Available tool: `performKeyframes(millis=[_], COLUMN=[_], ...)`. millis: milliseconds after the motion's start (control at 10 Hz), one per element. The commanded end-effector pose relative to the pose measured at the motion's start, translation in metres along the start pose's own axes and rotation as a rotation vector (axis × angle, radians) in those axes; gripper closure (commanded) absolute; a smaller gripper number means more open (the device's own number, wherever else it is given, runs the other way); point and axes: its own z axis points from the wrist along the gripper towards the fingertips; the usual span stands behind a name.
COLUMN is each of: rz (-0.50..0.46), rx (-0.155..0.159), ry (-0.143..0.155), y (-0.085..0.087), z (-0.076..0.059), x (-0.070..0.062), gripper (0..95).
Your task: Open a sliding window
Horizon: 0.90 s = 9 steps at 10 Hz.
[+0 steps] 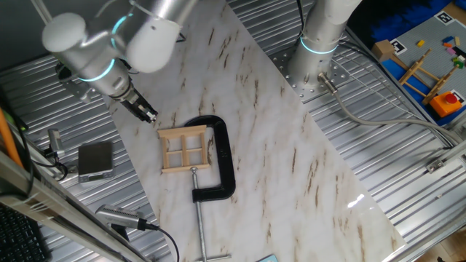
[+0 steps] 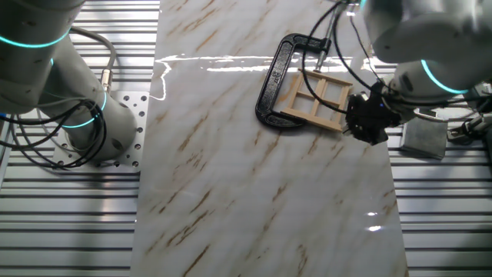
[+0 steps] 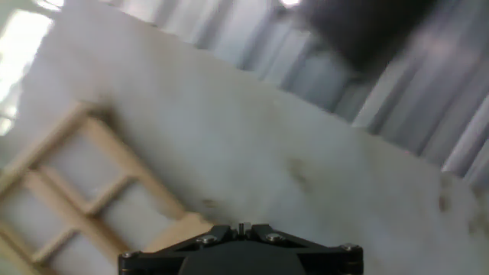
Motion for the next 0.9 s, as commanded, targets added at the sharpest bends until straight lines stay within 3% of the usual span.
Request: performKeyframes(millis=[100,500,800,900], rz=[0.025,0.118,0.133,0.123], rx=[-0.019,-0.014,0.013,0.032], ry=[-0.026,-0.023,-0.015,-0.011], y=[-0.0008,-0.0008,-0.002,-0.0096], z=[-0.0003,-0.0003,-0.0005,-0.0007], x=[-0.0004,-0.0004,0.0,0.0035], gripper=[95.0,95.0,95.0,95.0])
